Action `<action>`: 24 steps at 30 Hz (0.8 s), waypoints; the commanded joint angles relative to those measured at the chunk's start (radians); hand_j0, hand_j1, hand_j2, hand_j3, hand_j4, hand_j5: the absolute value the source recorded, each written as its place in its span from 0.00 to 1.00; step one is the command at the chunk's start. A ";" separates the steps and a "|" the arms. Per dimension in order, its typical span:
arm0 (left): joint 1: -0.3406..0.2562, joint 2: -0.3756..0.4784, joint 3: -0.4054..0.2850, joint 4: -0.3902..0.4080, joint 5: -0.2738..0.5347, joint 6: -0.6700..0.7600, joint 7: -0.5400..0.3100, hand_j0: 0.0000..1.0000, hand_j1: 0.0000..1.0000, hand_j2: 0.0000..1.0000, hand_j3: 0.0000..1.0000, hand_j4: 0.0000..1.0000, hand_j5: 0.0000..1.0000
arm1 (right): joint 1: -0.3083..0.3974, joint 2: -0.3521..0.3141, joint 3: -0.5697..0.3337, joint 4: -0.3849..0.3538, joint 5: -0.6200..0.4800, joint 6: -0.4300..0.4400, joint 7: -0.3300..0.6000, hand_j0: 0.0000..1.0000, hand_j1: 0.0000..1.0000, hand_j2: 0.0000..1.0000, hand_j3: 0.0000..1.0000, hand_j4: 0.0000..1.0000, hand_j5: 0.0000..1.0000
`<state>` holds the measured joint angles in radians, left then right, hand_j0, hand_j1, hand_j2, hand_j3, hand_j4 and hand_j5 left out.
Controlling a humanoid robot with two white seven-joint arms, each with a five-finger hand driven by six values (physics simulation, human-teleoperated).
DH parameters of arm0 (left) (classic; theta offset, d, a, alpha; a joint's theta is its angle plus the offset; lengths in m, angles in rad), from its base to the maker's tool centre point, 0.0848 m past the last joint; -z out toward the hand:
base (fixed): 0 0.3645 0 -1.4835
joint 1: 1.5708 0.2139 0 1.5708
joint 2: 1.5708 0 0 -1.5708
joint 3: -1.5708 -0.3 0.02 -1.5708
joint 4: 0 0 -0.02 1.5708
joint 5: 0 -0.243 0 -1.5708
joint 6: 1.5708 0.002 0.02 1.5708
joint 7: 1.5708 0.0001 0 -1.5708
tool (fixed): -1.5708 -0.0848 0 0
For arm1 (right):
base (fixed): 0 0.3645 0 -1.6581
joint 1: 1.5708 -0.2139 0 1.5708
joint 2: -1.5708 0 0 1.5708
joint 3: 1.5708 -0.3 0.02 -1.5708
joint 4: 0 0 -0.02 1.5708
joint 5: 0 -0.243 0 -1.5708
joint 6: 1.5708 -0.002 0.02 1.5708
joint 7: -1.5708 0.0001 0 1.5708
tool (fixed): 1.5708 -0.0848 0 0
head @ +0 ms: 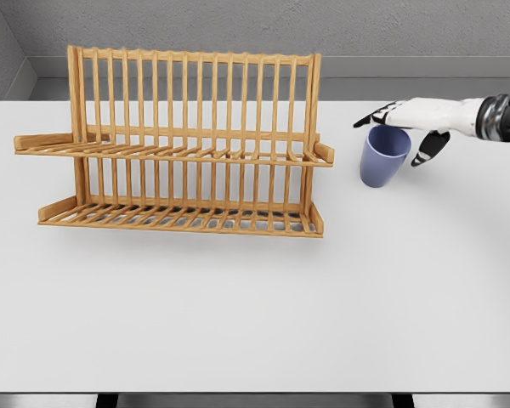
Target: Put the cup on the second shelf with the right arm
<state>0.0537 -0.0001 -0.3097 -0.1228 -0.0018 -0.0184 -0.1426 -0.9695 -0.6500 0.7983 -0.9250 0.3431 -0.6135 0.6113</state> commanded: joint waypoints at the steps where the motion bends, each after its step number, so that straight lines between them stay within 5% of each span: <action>1: 0.000 0.000 0.000 0.000 0.000 0.000 0.000 1.00 1.00 1.00 1.00 1.00 1.00 | 0.000 0.006 0.004 0.002 -0.006 0.003 0.000 1.00 1.00 1.00 1.00 1.00 1.00; 19: 0.000 0.000 0.000 0.000 0.000 0.000 -0.002 1.00 1.00 1.00 1.00 1.00 1.00 | 0.000 -0.004 0.029 -0.045 -0.006 0.003 0.000 1.00 1.00 1.00 1.00 1.00 1.00; 22: 0.000 0.000 0.000 0.000 0.000 0.000 -0.002 1.00 1.00 1.00 1.00 1.00 1.00 | 0.002 -0.007 0.029 -0.045 -0.006 0.003 0.000 0.73 0.73 0.73 0.73 0.73 0.73; 24: 0.000 0.000 0.000 0.000 0.000 0.000 0.000 1.00 1.00 1.00 1.00 1.00 1.00 | 0.002 -0.005 0.030 -0.045 -0.006 0.003 0.000 0.71 0.71 0.71 0.71 0.71 0.71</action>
<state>0.0537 -0.0001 -0.3097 -0.1228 -0.0018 -0.0184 -0.1431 -0.9695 -0.6543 0.8277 -0.9689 0.3427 -0.6134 0.6112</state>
